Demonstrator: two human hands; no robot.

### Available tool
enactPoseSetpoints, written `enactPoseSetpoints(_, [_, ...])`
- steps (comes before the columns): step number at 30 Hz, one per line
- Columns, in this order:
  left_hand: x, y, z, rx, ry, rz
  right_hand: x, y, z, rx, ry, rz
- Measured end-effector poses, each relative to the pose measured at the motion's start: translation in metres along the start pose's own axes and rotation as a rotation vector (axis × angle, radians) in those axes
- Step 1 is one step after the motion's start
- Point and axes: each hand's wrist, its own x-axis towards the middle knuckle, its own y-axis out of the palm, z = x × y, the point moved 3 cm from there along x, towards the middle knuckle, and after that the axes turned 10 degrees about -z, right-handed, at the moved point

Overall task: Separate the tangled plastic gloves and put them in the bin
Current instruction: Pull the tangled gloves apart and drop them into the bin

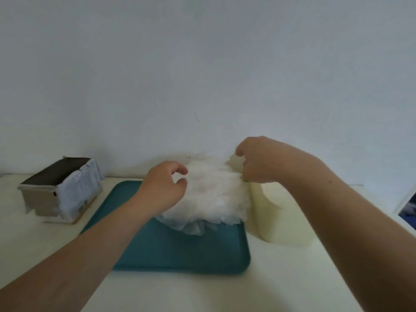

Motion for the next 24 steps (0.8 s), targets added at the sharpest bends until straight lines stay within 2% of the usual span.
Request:
enactPoseSetpoints(2, [-0.008,0.000,0.020,0.145,-0.032,0.054,0.004,0.015,0.030,0.210,-0.085,-0.047])
enactPoseSetpoints(4, [-0.017,0.003,0.035,0.271,-0.025,0.155,0.007,0.041,0.060,0.399,-0.154,-0.012])
enactPoseSetpoints(7, [-0.025,0.006,0.059,0.252,-0.061,0.195,0.014,0.087,0.086,0.532,-0.132,0.001])
enactPoseSetpoints(11, [-0.023,0.011,0.079,0.179,-0.062,0.079,0.018,0.125,0.086,0.592,-0.005,-0.020])
enactPoseSetpoints(17, [-0.010,-0.004,0.075,-0.099,-0.060,-0.192,0.022,0.133,0.079,0.576,0.042,-0.104])
enactPoseSetpoints(21, [-0.007,-0.018,0.074,-0.232,-0.089,-0.255,0.022,0.125,0.075,0.545,0.026,-0.135])
enactPoseSetpoints(24, [-0.008,-0.025,0.075,-0.288,-0.121,-0.269,0.018,0.122,0.074,0.531,0.005,-0.099])
